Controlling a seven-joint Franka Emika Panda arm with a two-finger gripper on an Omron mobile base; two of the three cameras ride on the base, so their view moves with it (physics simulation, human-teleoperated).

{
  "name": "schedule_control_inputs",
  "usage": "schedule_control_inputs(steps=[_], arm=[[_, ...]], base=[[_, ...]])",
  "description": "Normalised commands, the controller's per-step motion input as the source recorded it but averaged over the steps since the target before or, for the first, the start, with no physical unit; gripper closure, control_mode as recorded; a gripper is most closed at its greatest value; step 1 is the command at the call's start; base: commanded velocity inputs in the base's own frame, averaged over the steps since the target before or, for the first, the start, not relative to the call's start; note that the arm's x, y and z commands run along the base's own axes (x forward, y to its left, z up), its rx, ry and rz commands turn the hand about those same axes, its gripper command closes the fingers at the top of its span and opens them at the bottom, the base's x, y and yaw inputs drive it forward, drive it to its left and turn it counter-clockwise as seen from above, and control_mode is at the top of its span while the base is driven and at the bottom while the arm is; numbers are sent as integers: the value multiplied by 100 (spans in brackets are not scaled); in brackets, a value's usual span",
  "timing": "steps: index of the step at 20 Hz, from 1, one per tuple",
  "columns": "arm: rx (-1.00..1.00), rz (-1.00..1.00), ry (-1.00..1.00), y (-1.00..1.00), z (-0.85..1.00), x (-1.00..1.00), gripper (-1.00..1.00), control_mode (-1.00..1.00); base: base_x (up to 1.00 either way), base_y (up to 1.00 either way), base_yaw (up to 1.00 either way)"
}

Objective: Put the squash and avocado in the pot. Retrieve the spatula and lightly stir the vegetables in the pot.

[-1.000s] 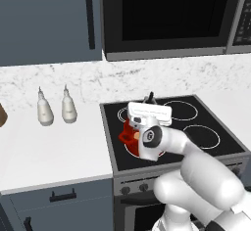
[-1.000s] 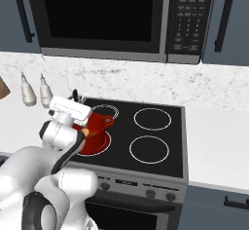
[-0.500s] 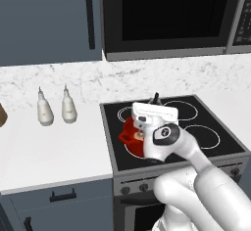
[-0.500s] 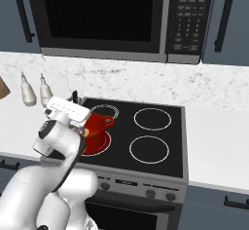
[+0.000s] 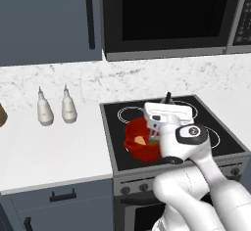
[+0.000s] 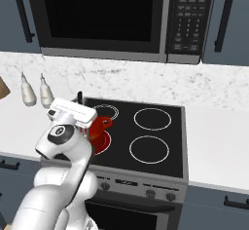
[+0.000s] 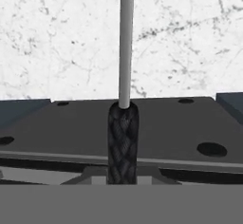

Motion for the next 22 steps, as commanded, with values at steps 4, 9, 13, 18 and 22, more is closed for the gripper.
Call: schedule_control_inputs(steps=[4,9,13,18,22], arm=[[-2,0,0,-14,-57,0,100,-100],[0,0,0,-3,-72,0,100,-100],[-2,0,-1,6,-65,9,100,-100],[-2,0,-8,29,-21,7,100,-100],[-1,-8,-8,44,9,3,100,-100]], base=[[0,0,0],[0,0,0],[0,0,0],[0,0,0],[0,0,0]])
